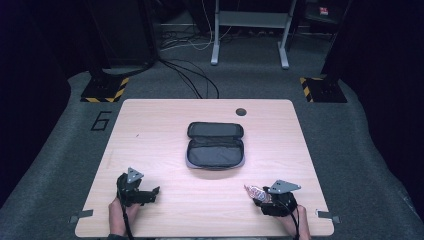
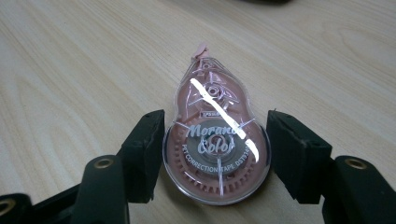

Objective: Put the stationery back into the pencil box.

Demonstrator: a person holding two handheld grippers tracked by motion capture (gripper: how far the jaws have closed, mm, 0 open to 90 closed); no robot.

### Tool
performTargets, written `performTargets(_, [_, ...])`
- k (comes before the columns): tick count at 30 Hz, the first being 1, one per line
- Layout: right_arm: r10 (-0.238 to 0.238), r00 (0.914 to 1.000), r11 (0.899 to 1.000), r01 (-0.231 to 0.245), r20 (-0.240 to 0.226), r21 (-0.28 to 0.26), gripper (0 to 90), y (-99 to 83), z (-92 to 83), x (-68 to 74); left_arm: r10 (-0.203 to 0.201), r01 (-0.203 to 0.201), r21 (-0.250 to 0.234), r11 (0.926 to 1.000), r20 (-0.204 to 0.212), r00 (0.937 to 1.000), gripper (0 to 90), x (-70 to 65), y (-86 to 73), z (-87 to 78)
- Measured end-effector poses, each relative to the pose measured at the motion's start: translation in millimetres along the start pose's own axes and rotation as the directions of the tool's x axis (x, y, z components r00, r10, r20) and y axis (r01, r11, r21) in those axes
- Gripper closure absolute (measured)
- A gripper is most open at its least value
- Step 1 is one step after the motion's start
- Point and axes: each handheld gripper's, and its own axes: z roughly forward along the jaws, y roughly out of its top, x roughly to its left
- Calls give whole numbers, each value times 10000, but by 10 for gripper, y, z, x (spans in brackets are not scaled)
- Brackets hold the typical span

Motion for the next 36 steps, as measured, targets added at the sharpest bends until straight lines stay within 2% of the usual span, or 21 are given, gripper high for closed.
performTargets(5, [4, 9999, 10000, -5, 143, 58, 390, 16, 6, 10, 0, 0, -3, 10000, 0, 10000, 8, 0, 0, 0])
performTargets(6, [133, 9998, 9999, -134, 122, 51, 390, 15, 7, 22, 3, -3, -3, 10000, 2, 10000, 9, 0, 0, 0])
performTargets(12, [299, 9993, 9994, -294, 230, -187, 390, 38, -9, 60, 99, -99, 71, 9999, 13, 9999, 8, 6, 1, -5])
performTargets(17, [173, 9995, 9995, -166, 250, -271, 391, 78, -26, 58, 99, -99, 70, 9999, 12, 10000, 8, 6, 1, -5])
performTargets(18, [132, 9995, 9994, -123, 274, -332, 390, 86, -31, 58, -5, 5, -10, 10000, 0, 10000, 8, 0, 0, 1])
performTargets(21, [161, 9993, 9984, -143, 329, -542, 391, 112, -46, 74, 1, -1, -4, 10000, 3, 10000, 8, 0, 0, 0])
performTargets(24, [168, 9993, 9985, -149, 344, -533, 391, 137, -57, 78, 6, -6, 0, 10000, 2, 10000, 8, 0, 0, 0])
performTargets(29, [-128, 9989, 9981, 155, 454, -596, 391, 209, -60, 94, 90, -90, 69, 9999, 10, 10000, 9, 6, 1, -5])
performTargets(32, [-127, 9992, 9980, 150, 377, -609, 391, 271, -63, 116, 87, -87, 70, 9999, 14, 10000, 8, 6, 1, -5])
performTargets(36, [-437, 9981, 9967, 465, 431, -672, 391, 396, -84, 135, 95, -95, 65, 9999, 11, 10000, 8, 6, 1, -4])
